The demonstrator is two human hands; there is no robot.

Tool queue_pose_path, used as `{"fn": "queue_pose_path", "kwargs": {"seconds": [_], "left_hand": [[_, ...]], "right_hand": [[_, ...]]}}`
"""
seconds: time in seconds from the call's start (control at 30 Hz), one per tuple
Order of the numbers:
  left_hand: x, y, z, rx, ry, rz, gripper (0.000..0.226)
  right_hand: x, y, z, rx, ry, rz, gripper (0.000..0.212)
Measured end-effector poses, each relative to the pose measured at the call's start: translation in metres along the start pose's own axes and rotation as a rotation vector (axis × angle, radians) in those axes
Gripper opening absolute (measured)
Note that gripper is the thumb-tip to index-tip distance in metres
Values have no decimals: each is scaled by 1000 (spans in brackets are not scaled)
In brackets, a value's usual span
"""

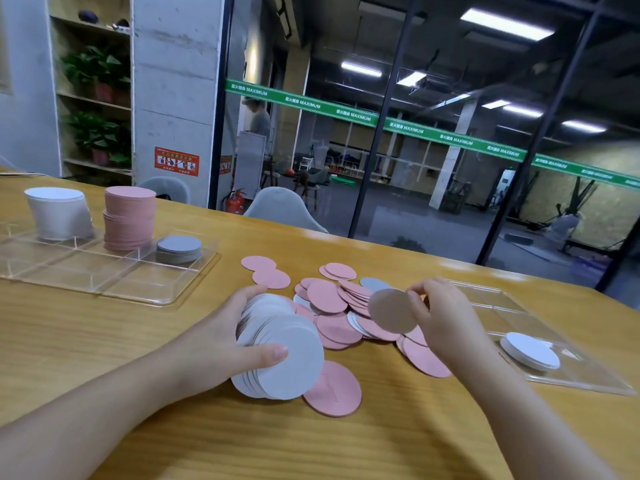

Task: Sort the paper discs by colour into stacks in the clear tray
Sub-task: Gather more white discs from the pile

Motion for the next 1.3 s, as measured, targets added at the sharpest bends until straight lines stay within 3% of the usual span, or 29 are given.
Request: {"fn": "queue_pose_path", "kwargs": {"seconds": [0.13, 0.27, 0.43, 0.67, 1.0, 1.07, 1.17, 1.23, 1.3], "left_hand": [[1, 1, -1, 4, 8, -3, 71], [1, 0, -1, 8, 19, 5, 93], [-2, -3, 0, -23, 10, 3, 112], [-2, -2, 1, -86, -5, -17, 116], [5, 9, 5, -186, 107, -185, 100], [10, 19, 4, -272, 142, -271, 98], [12, 20, -3, -300, 83, -257, 100], [13, 18, -8, -301, 32, -217, 94], [14, 17, -11, -288, -13, -199, 89]], "right_hand": [[11, -30, 7, -315, -32, 70, 15], [20, -55, -1, -588, -85, 105, 19], [28, -76, -10, -520, -162, 190, 20], [35, -90, -27, -522, -172, 194, 16], [42, -99, -30, -583, -83, 328, 3], [44, -101, -35, -539, -112, 368, 30], [49, -105, -48, -529, -266, 334, 69], [54, -112, -54, -552, -342, 342, 83], [56, -117, -58, -598, -378, 337, 84]]}}
Point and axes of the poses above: each hand's wrist, its own x-axis away from the middle knuckle, its own z-axis out of the back of the hand, y = z × x, the point moved 7 cm from there along -x, towards the middle knuckle, and after that the axes turned 9 degrees about z, right-handed, at the moved point
